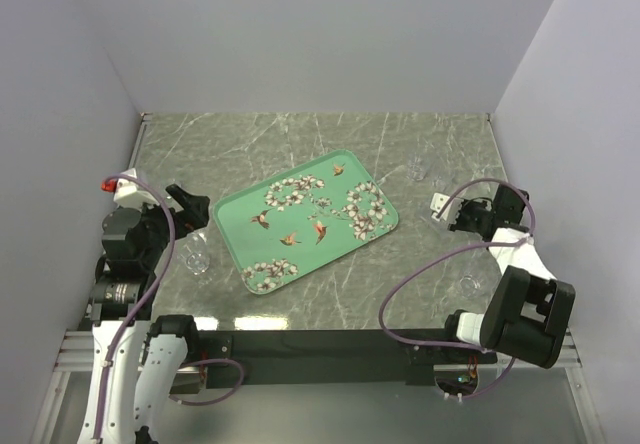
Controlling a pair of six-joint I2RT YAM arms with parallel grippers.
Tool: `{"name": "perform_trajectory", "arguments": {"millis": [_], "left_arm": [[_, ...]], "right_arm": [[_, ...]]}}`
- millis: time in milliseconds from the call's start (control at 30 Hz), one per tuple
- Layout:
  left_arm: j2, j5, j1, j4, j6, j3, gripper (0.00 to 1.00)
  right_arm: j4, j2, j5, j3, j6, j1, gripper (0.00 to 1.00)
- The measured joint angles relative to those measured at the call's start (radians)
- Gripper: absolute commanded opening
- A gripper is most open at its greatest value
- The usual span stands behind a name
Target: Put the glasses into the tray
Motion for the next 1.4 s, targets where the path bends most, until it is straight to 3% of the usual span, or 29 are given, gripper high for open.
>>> {"name": "perform_trajectory", "arguments": {"millis": [233, 667, 833, 1000, 1400], "left_arm": [[0.005, 0.000, 0.000, -0.003, -0.013, 0.012, 0.99], [0.006, 0.001, 0.000, -0.001, -0.041, 0.012, 1.00], [0.007, 0.001, 0.000, 0.003, -0.045, 0.011, 0.99], [0.010, 0.001, 0.000, 0.004, -0.045, 0.011, 0.99], [0.001, 0.001, 0.000, 0.003, -0.052, 0.010, 1.00]], "right_arm": [[0.062, -0.021, -0.025, -0.042, 0.070, 0.004, 0.00], [-0.127, -0.071, -0.026, 0.080, 0.336, 0.030, 0.00], [-0.177, -0.070, 0.075, 0.134, 0.479, 0.154, 0.00], [-0.282, 0.010, 0.145, 0.294, 0.663, 0.285, 0.00], [-0.604, 0.412, 0.200, 0.870, 1.020, 0.512, 0.00]]}}
